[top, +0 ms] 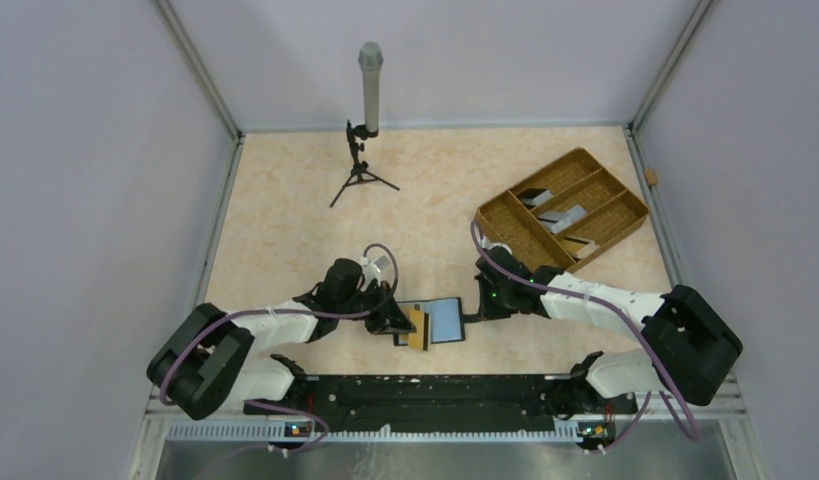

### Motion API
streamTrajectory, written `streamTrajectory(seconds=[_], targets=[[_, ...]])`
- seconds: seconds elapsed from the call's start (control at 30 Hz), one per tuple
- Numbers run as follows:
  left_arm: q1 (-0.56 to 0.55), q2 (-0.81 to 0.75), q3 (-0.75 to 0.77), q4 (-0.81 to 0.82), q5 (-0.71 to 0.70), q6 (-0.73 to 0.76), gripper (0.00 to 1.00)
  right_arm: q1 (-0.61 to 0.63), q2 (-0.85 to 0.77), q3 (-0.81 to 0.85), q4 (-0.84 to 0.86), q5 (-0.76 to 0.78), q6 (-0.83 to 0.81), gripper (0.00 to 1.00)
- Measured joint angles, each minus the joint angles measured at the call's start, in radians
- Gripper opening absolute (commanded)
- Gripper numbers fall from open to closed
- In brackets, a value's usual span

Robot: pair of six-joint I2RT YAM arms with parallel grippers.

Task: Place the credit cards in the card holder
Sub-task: Insert the credit card into the card holder.

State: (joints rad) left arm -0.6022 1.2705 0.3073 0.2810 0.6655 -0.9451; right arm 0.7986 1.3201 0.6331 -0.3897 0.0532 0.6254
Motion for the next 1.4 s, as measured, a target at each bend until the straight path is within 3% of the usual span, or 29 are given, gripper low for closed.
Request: streamTrajectory(seconds=[0.43, 1.4], targets=[[0.004, 0.072, 0.001, -0.008, 0.016, 0.031, 0.0, 0.0, 0.0, 0.0, 0.0, 0.003, 0.0, 0.0], [0.026, 0.196, 0.001, 0.142, 0.079, 0.051, 0.0, 0.0, 0.0, 0.0, -0.004, 0.006, 0.0, 0.0]])
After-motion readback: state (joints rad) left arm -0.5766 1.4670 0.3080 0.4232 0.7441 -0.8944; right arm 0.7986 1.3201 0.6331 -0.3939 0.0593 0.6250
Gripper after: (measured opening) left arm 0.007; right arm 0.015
